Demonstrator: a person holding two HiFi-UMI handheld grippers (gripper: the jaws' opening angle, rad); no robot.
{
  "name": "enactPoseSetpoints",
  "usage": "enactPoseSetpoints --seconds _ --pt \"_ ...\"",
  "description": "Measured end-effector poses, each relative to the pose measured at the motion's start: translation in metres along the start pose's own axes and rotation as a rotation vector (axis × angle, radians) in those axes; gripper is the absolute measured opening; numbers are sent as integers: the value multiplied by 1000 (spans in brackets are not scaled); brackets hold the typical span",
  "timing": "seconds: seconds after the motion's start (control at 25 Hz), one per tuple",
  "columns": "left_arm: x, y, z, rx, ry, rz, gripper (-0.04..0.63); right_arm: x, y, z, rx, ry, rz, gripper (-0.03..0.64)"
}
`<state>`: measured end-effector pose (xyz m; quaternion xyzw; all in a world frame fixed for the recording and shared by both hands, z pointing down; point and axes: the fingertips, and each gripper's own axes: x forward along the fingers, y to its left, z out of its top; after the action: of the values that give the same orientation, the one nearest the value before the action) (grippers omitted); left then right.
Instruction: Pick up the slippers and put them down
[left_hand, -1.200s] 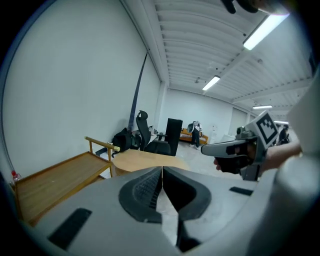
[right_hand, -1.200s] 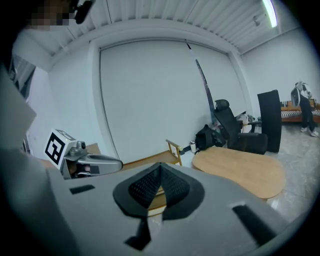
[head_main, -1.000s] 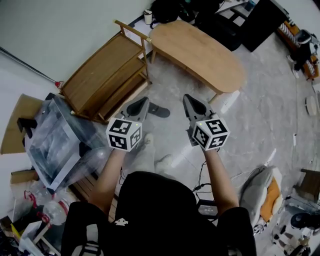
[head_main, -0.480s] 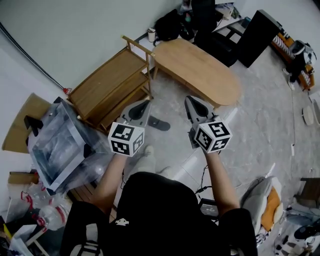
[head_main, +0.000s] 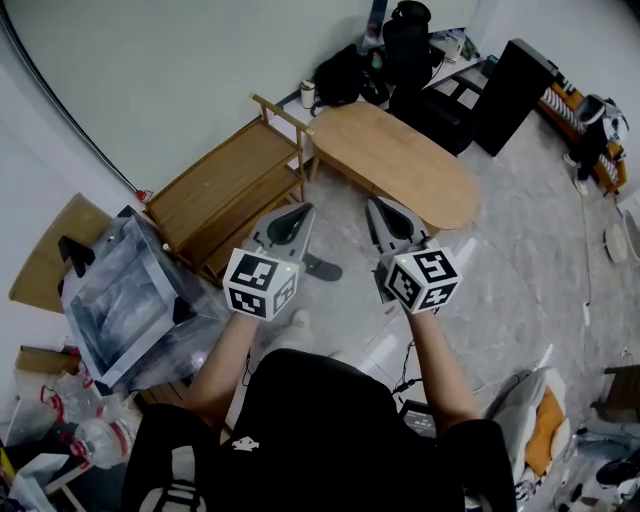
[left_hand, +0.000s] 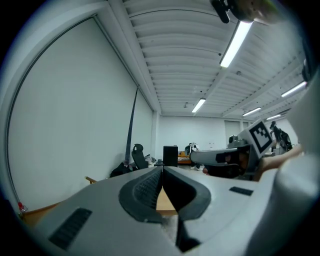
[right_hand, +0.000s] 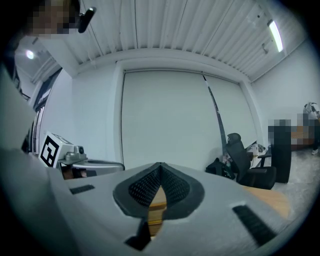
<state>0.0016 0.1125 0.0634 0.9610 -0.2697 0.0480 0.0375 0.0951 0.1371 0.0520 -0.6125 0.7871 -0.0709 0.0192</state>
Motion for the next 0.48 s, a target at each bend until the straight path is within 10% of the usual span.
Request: enactPoseSetpoints --seconds 0.48 --pt "-2 -10 15 24 -44 2 8 -8 6 13 17 -47 7 -3"
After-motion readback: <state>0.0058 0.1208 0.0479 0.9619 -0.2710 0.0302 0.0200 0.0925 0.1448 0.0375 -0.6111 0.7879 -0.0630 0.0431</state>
